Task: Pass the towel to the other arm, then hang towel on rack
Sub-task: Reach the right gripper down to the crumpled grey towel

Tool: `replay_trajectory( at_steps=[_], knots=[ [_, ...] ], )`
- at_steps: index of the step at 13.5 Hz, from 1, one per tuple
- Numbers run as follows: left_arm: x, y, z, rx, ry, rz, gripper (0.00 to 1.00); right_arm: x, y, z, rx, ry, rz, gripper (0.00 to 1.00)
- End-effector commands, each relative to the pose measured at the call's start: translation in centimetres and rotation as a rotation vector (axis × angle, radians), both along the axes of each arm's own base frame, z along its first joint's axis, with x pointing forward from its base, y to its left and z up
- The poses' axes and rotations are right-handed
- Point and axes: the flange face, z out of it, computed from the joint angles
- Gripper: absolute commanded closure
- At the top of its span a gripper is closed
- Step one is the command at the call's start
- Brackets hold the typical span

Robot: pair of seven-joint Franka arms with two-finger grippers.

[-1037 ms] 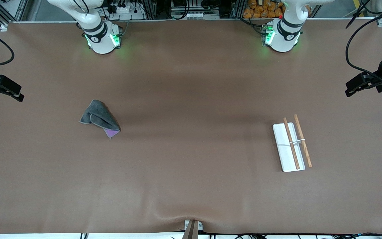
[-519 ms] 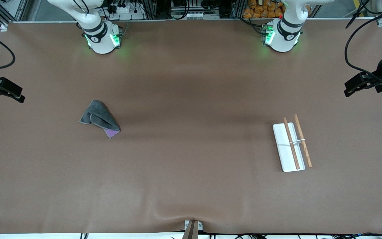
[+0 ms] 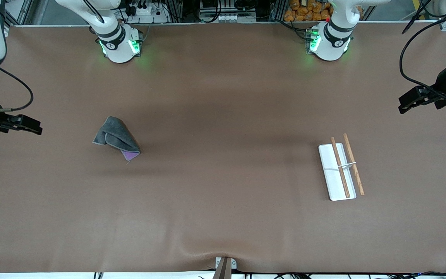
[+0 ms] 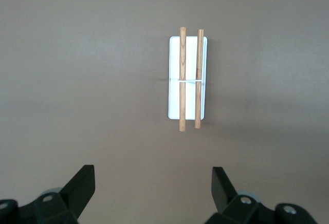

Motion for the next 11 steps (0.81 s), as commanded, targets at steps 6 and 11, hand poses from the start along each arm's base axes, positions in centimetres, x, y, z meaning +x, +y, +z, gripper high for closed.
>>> replay_trajectory(
  at_steps=[6,11],
  knots=[
    [-0.5,-0.4,-0.4,-0.017,0.016,-0.010,0.00,1.6,-2.9,-10.6,0.196,0.199,-0.094,0.00],
    [-0.6,-0.5,-0.4,-0.015,0.016,-0.004,0.00,1.1,-3.8,-19.6,0.315,0.311,-0.164,0.00]
  ],
)
